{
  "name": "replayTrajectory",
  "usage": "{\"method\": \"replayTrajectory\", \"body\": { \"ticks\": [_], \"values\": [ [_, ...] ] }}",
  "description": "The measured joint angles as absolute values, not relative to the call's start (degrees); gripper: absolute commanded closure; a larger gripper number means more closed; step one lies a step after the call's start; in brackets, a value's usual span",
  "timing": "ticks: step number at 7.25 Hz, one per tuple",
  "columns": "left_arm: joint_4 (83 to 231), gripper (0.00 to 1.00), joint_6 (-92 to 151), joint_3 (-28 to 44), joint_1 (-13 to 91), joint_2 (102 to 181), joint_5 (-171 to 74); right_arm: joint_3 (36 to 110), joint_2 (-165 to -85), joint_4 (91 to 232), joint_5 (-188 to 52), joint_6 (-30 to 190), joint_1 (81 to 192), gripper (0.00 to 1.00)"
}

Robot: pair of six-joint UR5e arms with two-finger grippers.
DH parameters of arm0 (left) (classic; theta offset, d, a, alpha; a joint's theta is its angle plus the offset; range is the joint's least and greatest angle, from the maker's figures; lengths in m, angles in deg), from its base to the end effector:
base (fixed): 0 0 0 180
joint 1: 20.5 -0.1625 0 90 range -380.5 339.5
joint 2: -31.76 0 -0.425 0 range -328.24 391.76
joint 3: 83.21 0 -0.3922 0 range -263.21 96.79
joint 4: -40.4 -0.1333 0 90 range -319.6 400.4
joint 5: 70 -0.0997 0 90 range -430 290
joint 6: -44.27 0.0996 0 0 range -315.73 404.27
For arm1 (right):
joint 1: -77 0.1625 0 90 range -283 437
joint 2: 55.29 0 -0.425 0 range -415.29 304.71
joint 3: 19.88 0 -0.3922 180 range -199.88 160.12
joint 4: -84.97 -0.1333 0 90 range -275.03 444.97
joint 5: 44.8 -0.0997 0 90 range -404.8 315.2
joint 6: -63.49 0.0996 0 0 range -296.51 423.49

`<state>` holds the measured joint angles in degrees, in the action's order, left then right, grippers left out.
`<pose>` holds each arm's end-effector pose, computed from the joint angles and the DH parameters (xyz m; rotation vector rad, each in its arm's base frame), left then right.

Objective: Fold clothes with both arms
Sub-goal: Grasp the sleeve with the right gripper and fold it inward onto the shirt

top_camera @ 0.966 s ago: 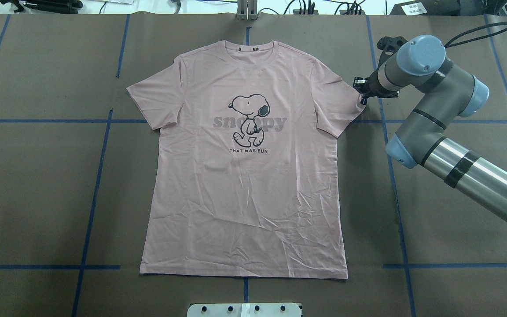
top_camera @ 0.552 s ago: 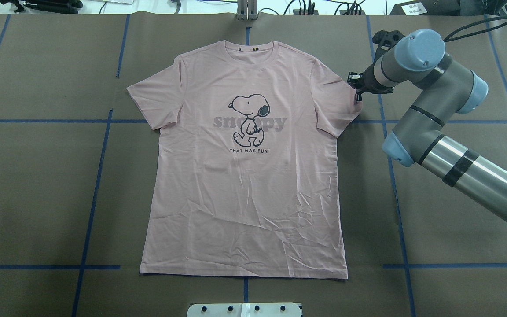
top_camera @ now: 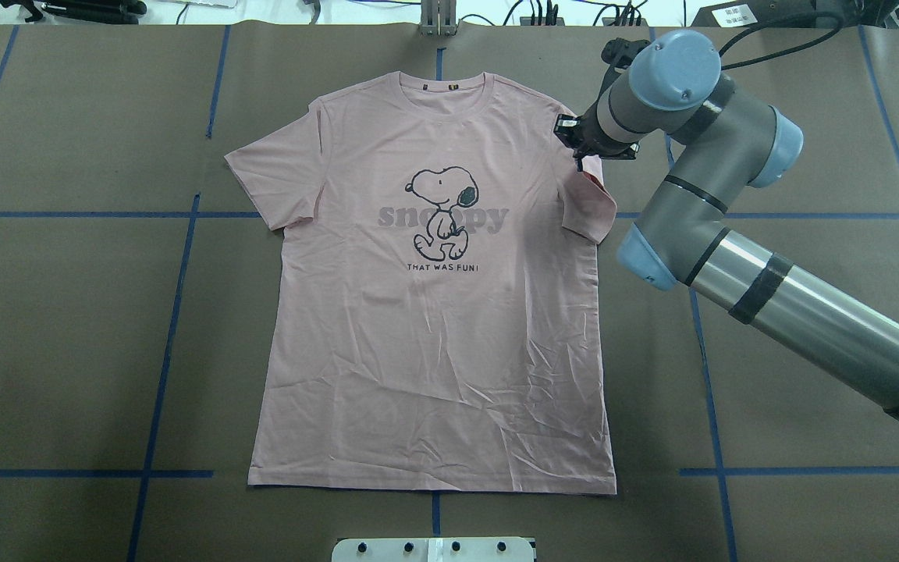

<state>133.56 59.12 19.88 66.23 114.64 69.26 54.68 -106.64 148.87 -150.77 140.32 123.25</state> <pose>-0.0323 -0.4487 0.5918 0.2365 0.8433 0.3644 -0.4515 -0.6248 0.3267 0.1982 -0.8784 0.4183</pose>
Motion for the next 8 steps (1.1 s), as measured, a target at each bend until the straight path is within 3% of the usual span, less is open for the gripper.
{"method": "replayTrajectory", "body": {
  "ticks": [2,3,6,8],
  "values": [
    [133.59,0.00,59.16,19.87,66.19,114.64,69.25,47.54,-100.21,149.19,-148.63,141.97,122.46,1.00],
    [133.68,0.00,59.20,19.90,66.15,114.73,69.28,43.99,-97.47,149.12,-147.21,142.48,122.11,0.01],
    [139.88,0.00,56.63,19.68,65.18,115.93,71.55,40.98,-94.62,148.70,-143.36,142.51,120.31,0.00],
    [145.70,0.00,41.05,18.21,58.54,121.26,74.27,49.89,-98.86,148.94,-145.59,142.28,120.14,0.00]
  ]
}}
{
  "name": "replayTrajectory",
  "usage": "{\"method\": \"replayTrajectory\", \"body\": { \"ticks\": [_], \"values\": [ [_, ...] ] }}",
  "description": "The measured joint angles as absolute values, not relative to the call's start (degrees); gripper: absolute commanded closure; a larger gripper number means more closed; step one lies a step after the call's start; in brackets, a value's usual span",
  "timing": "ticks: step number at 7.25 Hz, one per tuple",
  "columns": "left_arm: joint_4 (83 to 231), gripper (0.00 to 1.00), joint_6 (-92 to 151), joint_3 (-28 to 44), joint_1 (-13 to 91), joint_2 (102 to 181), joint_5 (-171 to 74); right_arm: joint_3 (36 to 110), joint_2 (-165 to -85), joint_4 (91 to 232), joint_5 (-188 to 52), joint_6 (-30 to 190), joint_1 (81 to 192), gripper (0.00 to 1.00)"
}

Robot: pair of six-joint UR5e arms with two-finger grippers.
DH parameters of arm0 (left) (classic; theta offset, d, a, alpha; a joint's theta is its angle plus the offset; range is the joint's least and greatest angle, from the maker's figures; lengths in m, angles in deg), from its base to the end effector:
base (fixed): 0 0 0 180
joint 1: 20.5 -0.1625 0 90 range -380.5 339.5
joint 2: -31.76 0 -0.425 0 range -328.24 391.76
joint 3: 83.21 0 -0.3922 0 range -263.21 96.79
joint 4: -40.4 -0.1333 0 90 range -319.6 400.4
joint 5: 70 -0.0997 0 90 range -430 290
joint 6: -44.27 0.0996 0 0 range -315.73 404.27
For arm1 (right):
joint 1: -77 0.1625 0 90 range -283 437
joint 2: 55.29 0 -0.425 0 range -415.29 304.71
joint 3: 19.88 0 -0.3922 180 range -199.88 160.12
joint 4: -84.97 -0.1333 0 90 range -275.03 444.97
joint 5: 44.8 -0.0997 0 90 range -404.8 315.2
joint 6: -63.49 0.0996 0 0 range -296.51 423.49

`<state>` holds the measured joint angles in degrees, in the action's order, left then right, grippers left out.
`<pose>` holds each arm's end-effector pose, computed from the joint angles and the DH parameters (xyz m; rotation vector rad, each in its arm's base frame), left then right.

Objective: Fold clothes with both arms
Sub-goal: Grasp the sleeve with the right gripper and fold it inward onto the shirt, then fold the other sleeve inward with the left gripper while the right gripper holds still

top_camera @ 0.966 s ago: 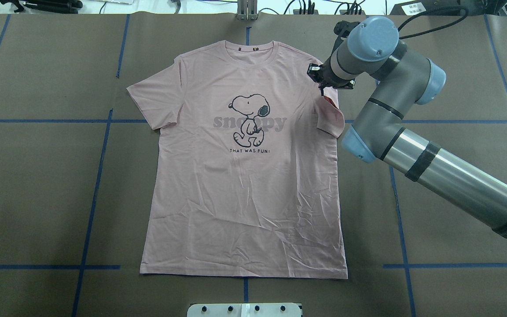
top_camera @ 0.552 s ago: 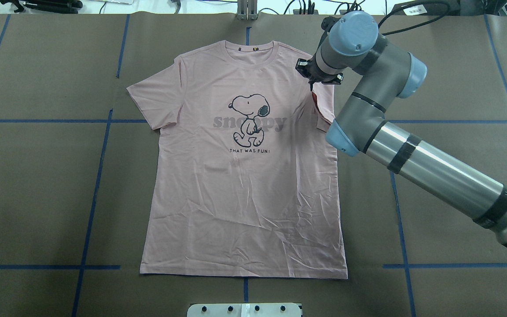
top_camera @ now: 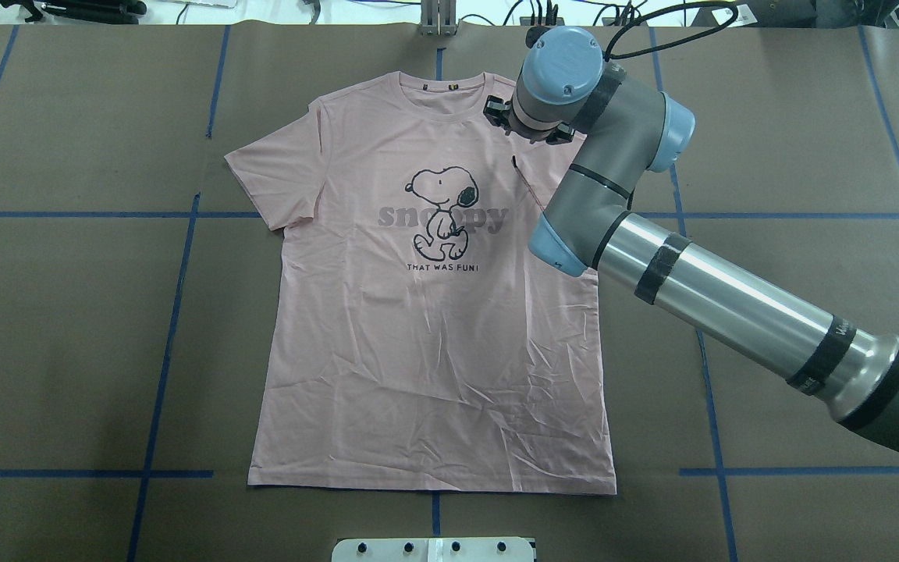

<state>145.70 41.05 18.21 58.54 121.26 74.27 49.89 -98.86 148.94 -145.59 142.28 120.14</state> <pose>0.0429 -0.4974 0.5213 0.3056 0.9783 0.3397 -0.5041 -0.6295 0.2634 0.2614 -0.8957 0.4309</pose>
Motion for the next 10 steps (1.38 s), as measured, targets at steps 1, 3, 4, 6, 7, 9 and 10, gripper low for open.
{"method": "replayTrajectory", "body": {
  "ticks": [1,3,4,6,7,9,10],
  "values": [
    [148.27,0.00,31.21,15.12,54.32,127.07,73.36,58.05,-104.05,148.98,-148.94,142.23,120.21,0.00],
    [151.16,0.02,12.96,6.96,43.70,139.52,63.92,71.61,-113.53,149.02,-156.79,142.42,120.44,0.00],
    [154.32,0.02,7.29,0.97,39.90,144.68,59.47,75.27,-116.07,149.02,-159.28,142.61,120.56,0.00],
    [167.75,0.13,0.78,-15.76,37.06,153.58,55.87,78.53,-118.82,148.91,-160.55,142.74,120.64,0.00],
    [172.64,0.21,-0.91,-21.53,36.20,156.39,53.93,79.71,-119.87,148.88,-160.59,142.76,120.63,0.00],
    [176.00,0.28,-2.00,-25.19,34.19,158.20,50.69,80.64,-121.02,148.87,-160.54,142.74,120.54,0.00],
    [176.36,0.33,-2.09,-25.55,33.44,158.41,50.25,80.60,-121.15,148.87,-160.50,142.71,120.49,0.00]
  ]
}}
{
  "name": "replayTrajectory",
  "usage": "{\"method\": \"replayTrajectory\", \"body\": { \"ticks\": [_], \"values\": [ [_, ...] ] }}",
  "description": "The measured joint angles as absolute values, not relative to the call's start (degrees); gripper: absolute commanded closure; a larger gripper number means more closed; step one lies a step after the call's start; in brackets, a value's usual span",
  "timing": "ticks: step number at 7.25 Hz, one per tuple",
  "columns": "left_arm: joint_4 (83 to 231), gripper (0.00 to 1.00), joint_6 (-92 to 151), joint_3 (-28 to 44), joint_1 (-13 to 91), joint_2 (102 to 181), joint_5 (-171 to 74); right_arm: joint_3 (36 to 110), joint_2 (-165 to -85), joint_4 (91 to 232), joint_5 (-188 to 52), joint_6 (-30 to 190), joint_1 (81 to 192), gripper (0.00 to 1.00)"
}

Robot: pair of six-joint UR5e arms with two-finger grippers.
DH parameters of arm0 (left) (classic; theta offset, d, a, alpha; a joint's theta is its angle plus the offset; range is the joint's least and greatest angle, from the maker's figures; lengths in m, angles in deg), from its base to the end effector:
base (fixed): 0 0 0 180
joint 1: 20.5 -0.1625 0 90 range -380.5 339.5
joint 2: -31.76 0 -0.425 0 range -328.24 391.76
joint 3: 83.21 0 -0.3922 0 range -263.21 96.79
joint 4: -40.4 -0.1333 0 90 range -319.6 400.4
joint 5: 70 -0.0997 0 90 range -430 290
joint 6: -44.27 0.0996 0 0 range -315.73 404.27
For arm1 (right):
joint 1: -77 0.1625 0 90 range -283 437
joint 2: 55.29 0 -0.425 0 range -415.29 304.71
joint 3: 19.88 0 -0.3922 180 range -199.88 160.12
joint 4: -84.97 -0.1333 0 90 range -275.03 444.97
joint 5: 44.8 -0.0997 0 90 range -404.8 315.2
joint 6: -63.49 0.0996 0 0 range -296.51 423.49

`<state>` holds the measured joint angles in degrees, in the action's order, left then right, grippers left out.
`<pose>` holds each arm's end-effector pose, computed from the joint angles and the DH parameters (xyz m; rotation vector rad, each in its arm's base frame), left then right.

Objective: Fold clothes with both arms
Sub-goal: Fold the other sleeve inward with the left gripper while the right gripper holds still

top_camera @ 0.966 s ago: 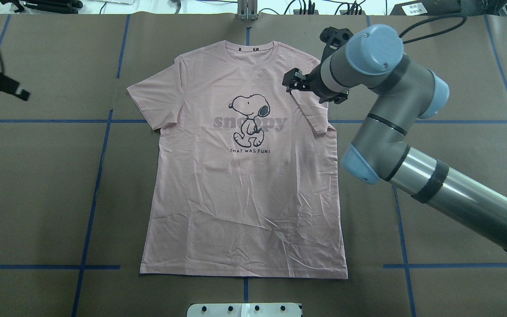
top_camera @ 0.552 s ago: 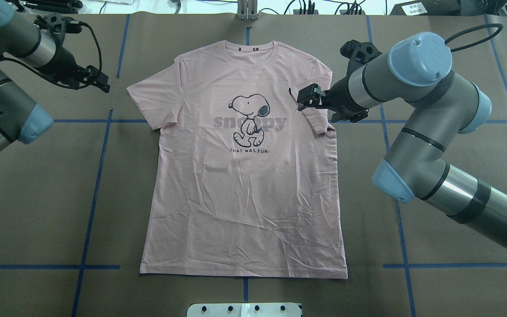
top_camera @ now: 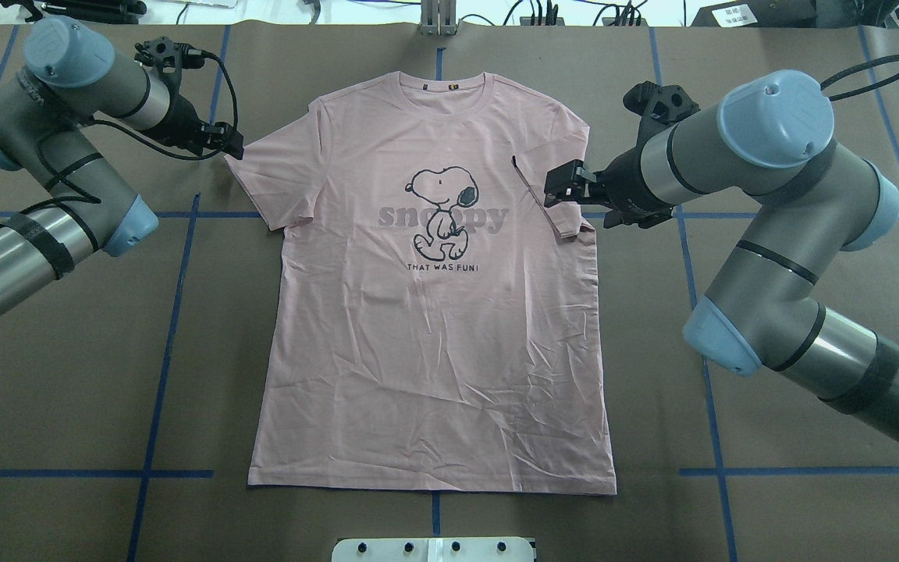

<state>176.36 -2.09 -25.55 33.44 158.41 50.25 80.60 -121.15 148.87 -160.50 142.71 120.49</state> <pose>0.3888 -0.6752 0.4523 0.3185 0.9332 0.0665 -0.3904 -0.4946 0.2844 0.1141 -1.1125 0.2729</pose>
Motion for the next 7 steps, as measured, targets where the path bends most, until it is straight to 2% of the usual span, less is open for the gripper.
{"method": "replayTrajectory", "body": {
  "ticks": [4,7],
  "values": [
    [176.54,1.00,-2.14,-25.76,32.62,158.74,50.05,80.32,-121.14,148.90,-160.02,142.42,120.36,0.00],
    [176.49,1.00,-3.37,-25.29,32.59,159.64,50.08,80.14,-121.22,148.89,-159.30,142.19,120.26,0.00]
  ]
}}
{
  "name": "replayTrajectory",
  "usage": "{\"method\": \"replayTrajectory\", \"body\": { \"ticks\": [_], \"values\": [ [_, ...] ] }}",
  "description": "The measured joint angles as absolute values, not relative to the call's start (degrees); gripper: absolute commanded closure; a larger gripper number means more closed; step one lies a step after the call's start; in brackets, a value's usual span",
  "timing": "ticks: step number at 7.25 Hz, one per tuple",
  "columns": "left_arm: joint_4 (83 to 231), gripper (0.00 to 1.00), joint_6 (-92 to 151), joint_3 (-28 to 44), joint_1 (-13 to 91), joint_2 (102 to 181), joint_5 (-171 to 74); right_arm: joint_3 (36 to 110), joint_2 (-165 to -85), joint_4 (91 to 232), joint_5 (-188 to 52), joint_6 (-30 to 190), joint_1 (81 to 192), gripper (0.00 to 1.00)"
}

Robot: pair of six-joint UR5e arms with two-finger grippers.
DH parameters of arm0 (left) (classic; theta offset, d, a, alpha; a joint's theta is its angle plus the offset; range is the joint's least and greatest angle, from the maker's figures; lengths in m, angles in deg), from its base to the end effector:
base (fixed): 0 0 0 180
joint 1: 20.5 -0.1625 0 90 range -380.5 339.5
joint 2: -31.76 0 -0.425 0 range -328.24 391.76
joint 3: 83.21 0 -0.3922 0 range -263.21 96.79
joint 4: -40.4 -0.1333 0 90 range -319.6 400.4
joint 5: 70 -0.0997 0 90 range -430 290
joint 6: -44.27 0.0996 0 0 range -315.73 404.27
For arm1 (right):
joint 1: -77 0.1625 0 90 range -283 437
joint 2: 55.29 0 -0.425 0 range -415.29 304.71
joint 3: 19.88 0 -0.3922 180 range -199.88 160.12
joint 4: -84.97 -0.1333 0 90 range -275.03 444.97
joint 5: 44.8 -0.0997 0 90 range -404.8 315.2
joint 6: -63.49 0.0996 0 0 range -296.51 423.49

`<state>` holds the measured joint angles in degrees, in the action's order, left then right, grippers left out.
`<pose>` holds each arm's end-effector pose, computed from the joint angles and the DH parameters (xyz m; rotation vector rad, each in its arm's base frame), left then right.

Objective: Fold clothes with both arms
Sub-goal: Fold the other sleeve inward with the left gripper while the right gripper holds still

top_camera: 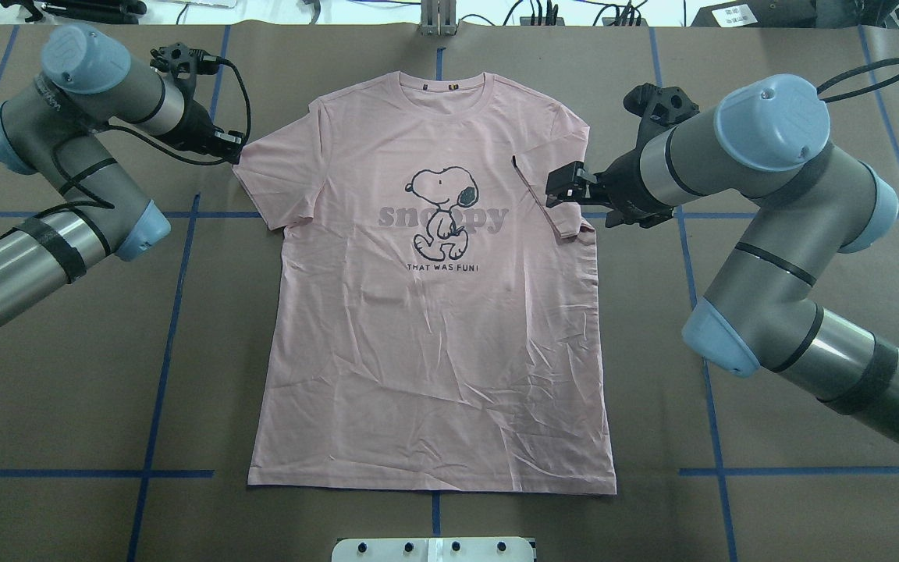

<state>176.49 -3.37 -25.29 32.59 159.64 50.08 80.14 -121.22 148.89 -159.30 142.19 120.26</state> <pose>0.4021 -0.6741 0.4331 0.3250 0.9538 0.0665 -0.3931 -0.4962 0.2893 0.1296 -1.0974 0.2757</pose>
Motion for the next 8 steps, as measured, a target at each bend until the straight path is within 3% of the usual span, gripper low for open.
{"method": "replayTrajectory", "body": {
  "ticks": [4,8],
  "values": [
    [176.26,1.00,-21.46,-18.83,28.59,163.82,50.06,79.41,-121.06,148.74,-159.12,141.88,119.93,0.00],
    [178.16,1.00,-25.74,-24.88,24.77,168.78,42.01,79.24,-121.13,148.61,-158.96,141.71,119.77,0.00]
  ]
}}
